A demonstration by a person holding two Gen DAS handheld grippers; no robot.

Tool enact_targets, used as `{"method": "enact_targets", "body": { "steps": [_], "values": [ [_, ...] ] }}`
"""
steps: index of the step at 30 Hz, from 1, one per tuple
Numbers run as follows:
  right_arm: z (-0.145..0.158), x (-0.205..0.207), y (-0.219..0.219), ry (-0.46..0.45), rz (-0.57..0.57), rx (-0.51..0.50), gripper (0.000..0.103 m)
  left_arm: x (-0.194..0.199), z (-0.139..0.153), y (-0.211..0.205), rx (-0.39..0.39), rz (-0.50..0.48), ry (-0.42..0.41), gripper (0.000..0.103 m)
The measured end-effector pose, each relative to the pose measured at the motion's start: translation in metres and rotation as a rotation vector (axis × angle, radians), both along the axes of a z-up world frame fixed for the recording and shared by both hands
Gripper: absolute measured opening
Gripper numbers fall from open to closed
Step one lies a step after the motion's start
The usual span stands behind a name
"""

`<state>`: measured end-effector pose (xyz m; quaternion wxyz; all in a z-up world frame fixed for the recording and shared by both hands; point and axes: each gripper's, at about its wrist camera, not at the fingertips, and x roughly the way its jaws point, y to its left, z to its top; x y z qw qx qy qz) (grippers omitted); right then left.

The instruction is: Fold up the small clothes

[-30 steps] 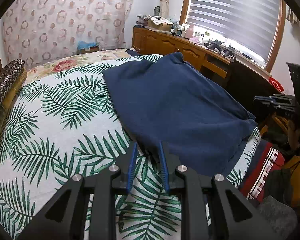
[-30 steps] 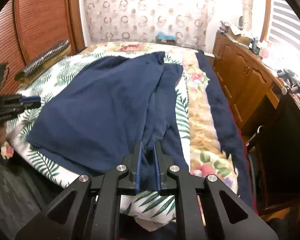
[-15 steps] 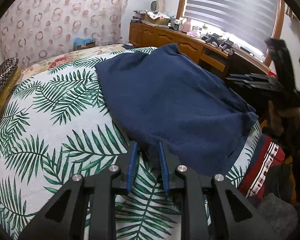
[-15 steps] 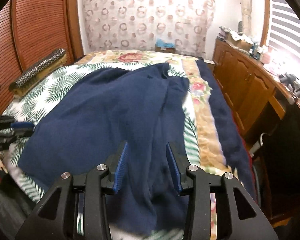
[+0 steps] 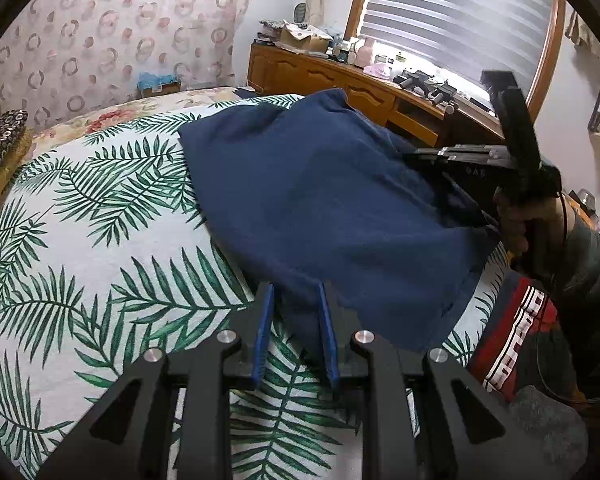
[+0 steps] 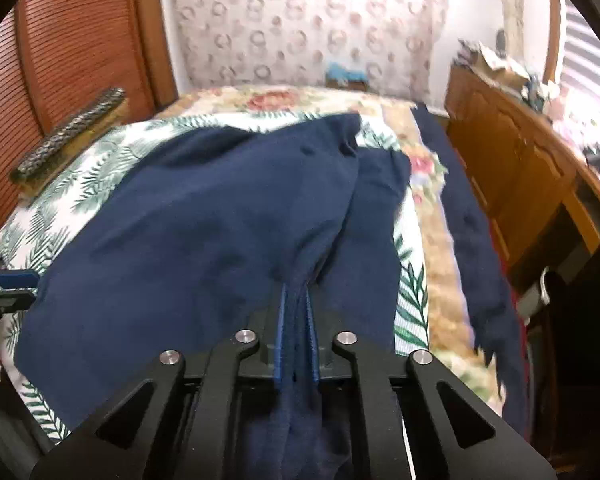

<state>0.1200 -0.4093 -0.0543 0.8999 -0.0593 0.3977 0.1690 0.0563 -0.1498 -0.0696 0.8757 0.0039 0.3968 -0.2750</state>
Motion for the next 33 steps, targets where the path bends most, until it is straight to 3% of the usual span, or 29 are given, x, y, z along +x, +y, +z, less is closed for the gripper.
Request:
{"method": "enact_targets", "body": {
  "steps": [5, 17, 19, 21, 24, 33],
  "values": [
    [0.016, -0.004, -0.016, -0.082, -0.093, 0.003, 0.002, 0.000, 0.000, -0.001, -0.011, -0.016, 0.018, 0.025],
    [0.015, -0.016, -0.020, -0.060, -0.133, -0.023, 0.006, -0.006, -0.010, -0.004, -0.003, -0.046, 0.079, 0.026],
    [0.015, -0.025, -0.023, -0.059, -0.139, -0.034, 0.014, -0.010, -0.014, -0.006, 0.000, -0.065, 0.099, 0.026],
    [0.016, -0.036, -0.028, -0.062, -0.142, -0.032, 0.036, -0.013, -0.014, -0.009, 0.010, -0.073, 0.088, 0.026],
    [0.013, -0.053, -0.034, -0.050, -0.143, -0.040, 0.053, -0.015, -0.013, -0.010, 0.010, -0.073, 0.088, 0.026],
    [-0.007, -0.076, -0.040, 0.030, -0.138, -0.050, 0.054, -0.016, -0.012, -0.012, 0.010, -0.066, 0.085, 0.026]
  ]
}}
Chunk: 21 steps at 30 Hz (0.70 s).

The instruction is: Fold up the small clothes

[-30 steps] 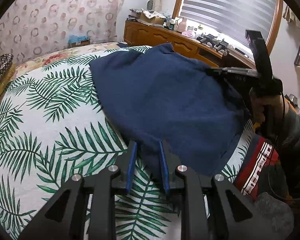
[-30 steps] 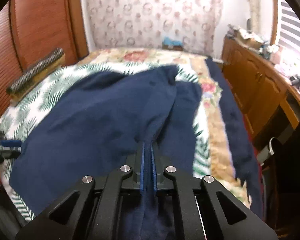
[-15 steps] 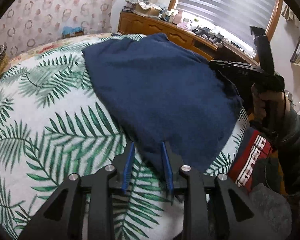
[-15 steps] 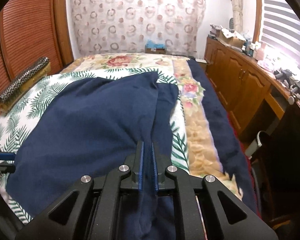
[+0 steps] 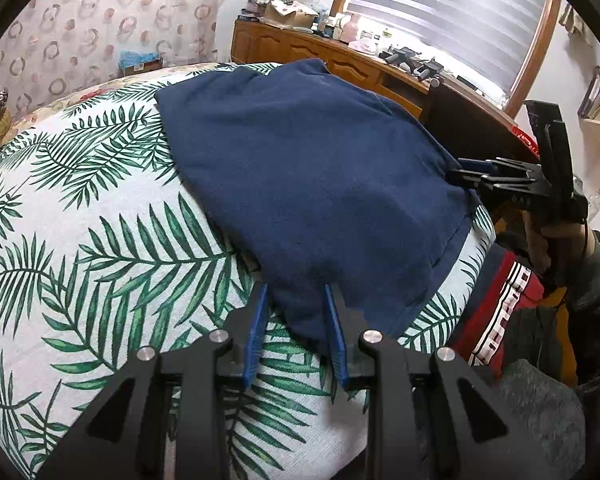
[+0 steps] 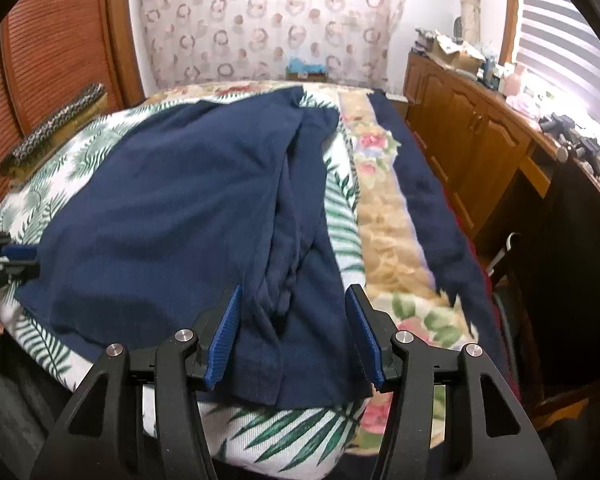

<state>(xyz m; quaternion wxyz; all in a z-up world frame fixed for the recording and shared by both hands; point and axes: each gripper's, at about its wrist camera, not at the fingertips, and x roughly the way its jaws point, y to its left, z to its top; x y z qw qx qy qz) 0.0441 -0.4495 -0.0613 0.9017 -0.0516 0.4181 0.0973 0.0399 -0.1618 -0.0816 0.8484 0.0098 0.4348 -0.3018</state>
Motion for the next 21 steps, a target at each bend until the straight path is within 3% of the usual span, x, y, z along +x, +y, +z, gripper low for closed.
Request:
{"method": "enact_targets", "body": {
  "steps": [6, 15, 21],
  "values": [
    [-0.012, -0.002, 0.000, 0.026, -0.004, 0.016, 0.055, 0.000, 0.000, 0.000, 0.001, 0.000, -0.002, 0.026],
    [-0.015, -0.003, -0.006, 0.051, -0.024, 0.010, 0.077, 0.000, 0.000, 0.001, 0.002, 0.001, -0.003, 0.026],
    [-0.017, -0.008, -0.010, 0.064, -0.028, 0.021, 0.080, 0.000, 0.002, 0.000, -0.001, 0.000, 0.000, 0.026]
  ]
}}
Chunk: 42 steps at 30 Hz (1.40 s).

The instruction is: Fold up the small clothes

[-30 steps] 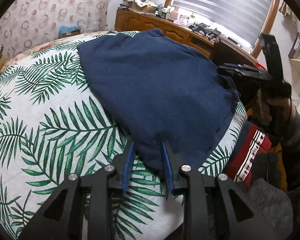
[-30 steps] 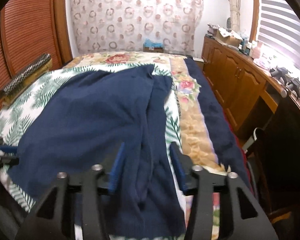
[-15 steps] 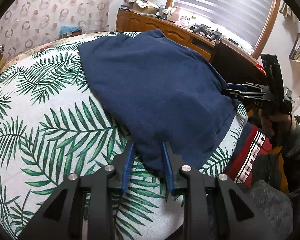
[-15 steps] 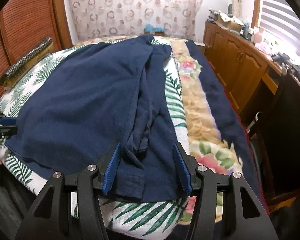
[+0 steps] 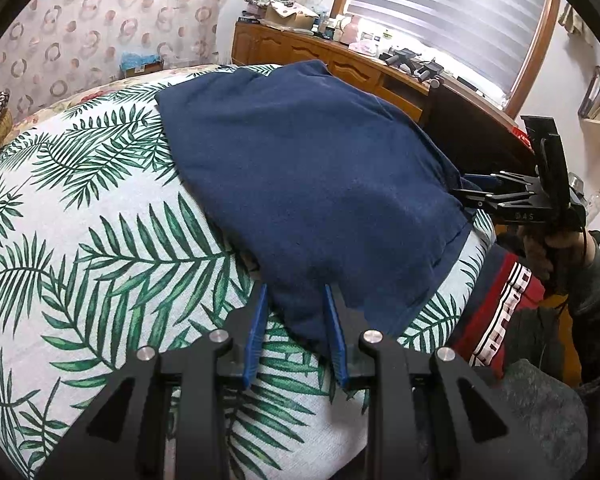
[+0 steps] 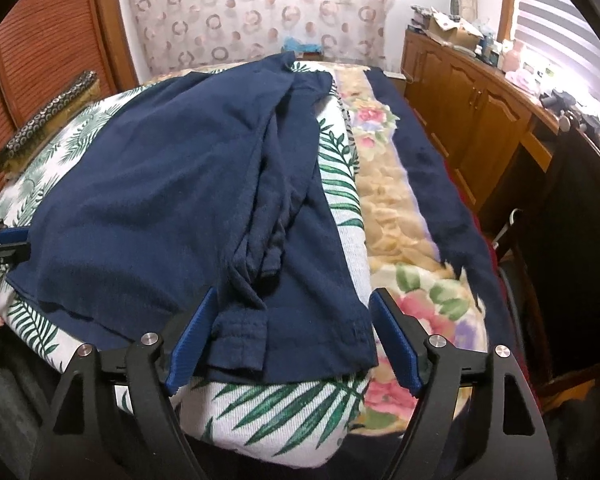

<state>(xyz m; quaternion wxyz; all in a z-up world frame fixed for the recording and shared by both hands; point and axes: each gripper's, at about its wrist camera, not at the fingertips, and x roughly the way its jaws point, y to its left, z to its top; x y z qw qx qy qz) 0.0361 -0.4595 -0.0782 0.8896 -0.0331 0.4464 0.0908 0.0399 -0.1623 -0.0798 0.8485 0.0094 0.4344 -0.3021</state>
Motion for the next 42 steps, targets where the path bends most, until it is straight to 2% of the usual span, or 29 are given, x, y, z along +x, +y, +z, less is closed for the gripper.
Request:
{"method": "enact_targets", "body": {
  "steps": [7, 12, 16, 19, 21, 22, 23, 24, 25, 28, 31, 36, 42],
  "values": [
    [0.003, -0.003, 0.000, 0.008, 0.003, -0.004, 0.076, 0.000, -0.001, 0.001, -0.014, -0.014, 0.007, 0.026],
    [0.006, -0.007, 0.007, 0.021, 0.051, 0.010, 0.046, -0.002, -0.003, 0.002, -0.054, -0.036, 0.028, 0.026],
    [0.006, -0.006, 0.007, 0.040, 0.068, 0.035, 0.038, -0.004, -0.002, 0.001, -0.055, -0.037, 0.029, 0.026],
    [0.007, -0.007, 0.008, 0.046, 0.087, 0.054, 0.027, -0.005, -0.002, 0.001, -0.048, -0.039, 0.026, 0.026],
    [0.007, -0.007, 0.010, 0.047, 0.104, 0.070, 0.015, -0.005, -0.002, 0.000, -0.044, -0.042, 0.025, 0.026],
    [0.007, -0.007, 0.011, 0.046, 0.108, 0.076, 0.014, -0.005, -0.002, 0.001, -0.048, -0.045, 0.026, 0.025],
    [0.007, -0.007, 0.012, 0.044, 0.107, 0.081, 0.012, -0.005, -0.002, 0.001, -0.057, -0.051, 0.030, 0.017],
    [0.008, -0.007, 0.012, 0.040, 0.109, 0.084, 0.010, -0.005, -0.003, 0.001, -0.070, -0.055, 0.033, 0.006],
    [0.009, -0.008, 0.012, 0.028, 0.105, 0.090, 0.010, -0.005, -0.002, 0.001, -0.069, -0.055, 0.025, 0.002],
    [0.018, -0.011, 0.008, -0.012, 0.096, 0.128, 0.009, -0.004, 0.013, 0.008, -0.147, -0.052, -0.010, 0.001],
    [0.037, -0.012, 0.003, -0.075, 0.090, 0.165, 0.008, 0.001, 0.036, 0.013, -0.181, -0.025, -0.067, 0.000],
    [0.068, -0.001, 0.006, -0.170, 0.091, 0.201, 0.008, 0.023, 0.070, 0.017, -0.198, 0.008, -0.148, 0.000],
    [0.100, 0.046, 0.009, -0.259, 0.095, 0.232, 0.008, 0.085, 0.092, 0.021, -0.191, 0.059, -0.190, 0.000]
  ]
}}
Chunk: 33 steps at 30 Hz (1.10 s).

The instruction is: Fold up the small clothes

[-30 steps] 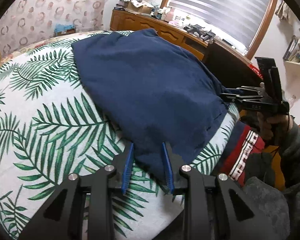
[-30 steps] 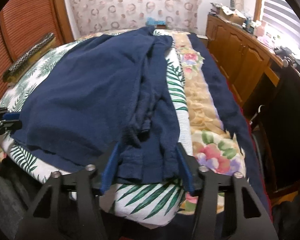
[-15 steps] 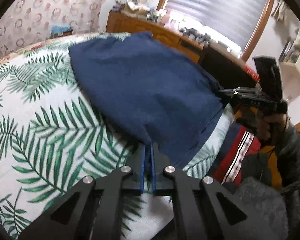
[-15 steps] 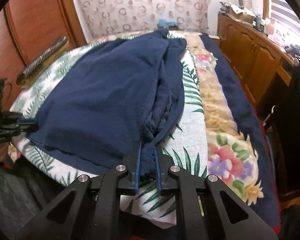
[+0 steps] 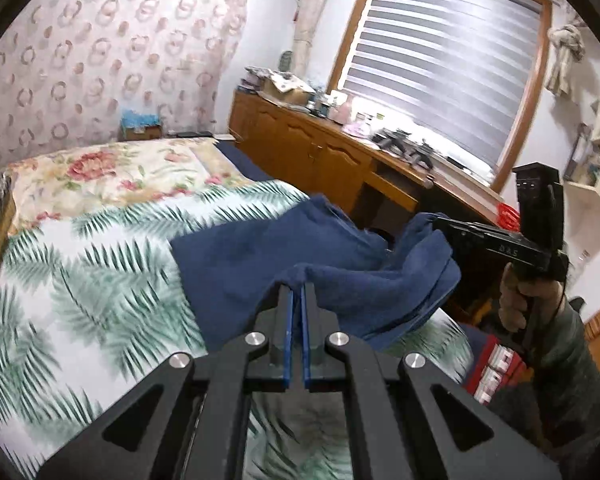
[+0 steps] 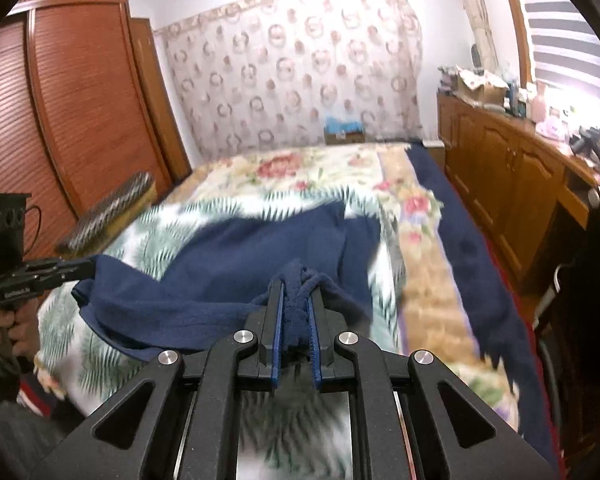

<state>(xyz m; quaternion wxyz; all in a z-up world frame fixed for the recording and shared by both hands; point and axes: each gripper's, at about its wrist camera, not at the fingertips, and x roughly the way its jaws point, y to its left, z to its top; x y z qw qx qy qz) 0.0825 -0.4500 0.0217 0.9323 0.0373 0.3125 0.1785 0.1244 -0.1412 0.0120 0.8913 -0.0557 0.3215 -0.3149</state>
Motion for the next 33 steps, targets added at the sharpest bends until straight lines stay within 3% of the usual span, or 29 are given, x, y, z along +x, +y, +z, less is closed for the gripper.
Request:
{"method": "enact_targets", "body": {
  "steps": [7, 13, 20, 25, 28, 30, 33],
  "values": [
    [0.003, 0.087, 0.014, -0.011, -0.007, -0.021, 0.008, 0.071, -0.012, 0.011, 0.002, 0.062, 0.041, 0.000],
    [-0.011, 0.137, 0.018, 0.008, -0.005, -0.019, 0.008, 0.113, -0.027, 0.011, 0.002, 0.073, 0.084, 0.000],
    [-0.035, 0.165, 0.020, 0.055, -0.009, -0.040, 0.009, 0.137, -0.044, 0.009, 0.016, 0.038, 0.150, 0.003],
    [-0.034, 0.165, 0.021, 0.039, -0.023, -0.066, 0.012, 0.127, -0.031, 0.016, 0.046, 0.023, 0.098, 0.017],
    [-0.027, 0.158, 0.022, 0.022, -0.025, -0.093, 0.022, 0.116, -0.026, 0.022, 0.073, 0.013, 0.074, 0.018],
    [-0.024, 0.153, 0.021, 0.008, -0.054, -0.121, 0.047, 0.113, -0.027, 0.028, 0.071, 0.018, 0.076, 0.019],
    [-0.018, 0.143, 0.014, -0.004, -0.074, -0.128, 0.053, 0.112, -0.037, 0.031, 0.088, 0.013, 0.107, 0.019]
  ]
}}
